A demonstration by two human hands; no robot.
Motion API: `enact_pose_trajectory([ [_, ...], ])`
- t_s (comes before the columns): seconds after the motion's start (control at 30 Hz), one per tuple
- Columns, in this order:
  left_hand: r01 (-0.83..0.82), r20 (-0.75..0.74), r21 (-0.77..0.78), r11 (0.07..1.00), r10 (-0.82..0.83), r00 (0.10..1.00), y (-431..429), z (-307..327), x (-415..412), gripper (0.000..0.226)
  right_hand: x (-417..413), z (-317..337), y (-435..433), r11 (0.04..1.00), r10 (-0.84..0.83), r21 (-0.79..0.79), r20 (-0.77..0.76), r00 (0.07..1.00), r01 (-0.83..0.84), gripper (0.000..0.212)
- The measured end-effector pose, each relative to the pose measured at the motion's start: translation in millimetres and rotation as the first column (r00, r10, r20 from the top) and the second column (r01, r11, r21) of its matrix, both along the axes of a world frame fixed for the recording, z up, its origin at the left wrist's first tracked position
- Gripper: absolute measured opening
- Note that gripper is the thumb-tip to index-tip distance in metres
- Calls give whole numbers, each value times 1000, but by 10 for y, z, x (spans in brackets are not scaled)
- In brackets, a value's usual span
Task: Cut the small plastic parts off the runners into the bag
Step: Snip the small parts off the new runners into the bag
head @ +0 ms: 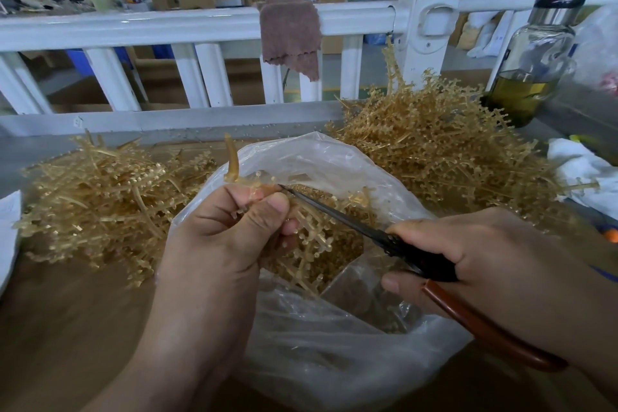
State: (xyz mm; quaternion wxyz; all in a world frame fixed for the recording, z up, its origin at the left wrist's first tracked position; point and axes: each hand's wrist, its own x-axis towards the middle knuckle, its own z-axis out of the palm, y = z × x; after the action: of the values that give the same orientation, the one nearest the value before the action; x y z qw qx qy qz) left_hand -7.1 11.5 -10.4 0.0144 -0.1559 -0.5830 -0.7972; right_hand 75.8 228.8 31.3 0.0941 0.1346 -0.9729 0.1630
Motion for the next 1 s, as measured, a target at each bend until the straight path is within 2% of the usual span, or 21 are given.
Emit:
enact_pose_trajectory([
  [0.13,8,4,-10,1000,-8,1000,5,14,14,13,-28,-52,-20,1000,-9,-9,31,999,9,38],
  [0.53,-56,-29,-58,997,55,998,16,27,41,15,-18,-110,-109,997,-79,-10,-71,994,79,46],
  [1.0,-71,-5,22,997,72,997,15,42,47,17,-16,-84,-132,996,-89,-23,-34,995,88,53],
])
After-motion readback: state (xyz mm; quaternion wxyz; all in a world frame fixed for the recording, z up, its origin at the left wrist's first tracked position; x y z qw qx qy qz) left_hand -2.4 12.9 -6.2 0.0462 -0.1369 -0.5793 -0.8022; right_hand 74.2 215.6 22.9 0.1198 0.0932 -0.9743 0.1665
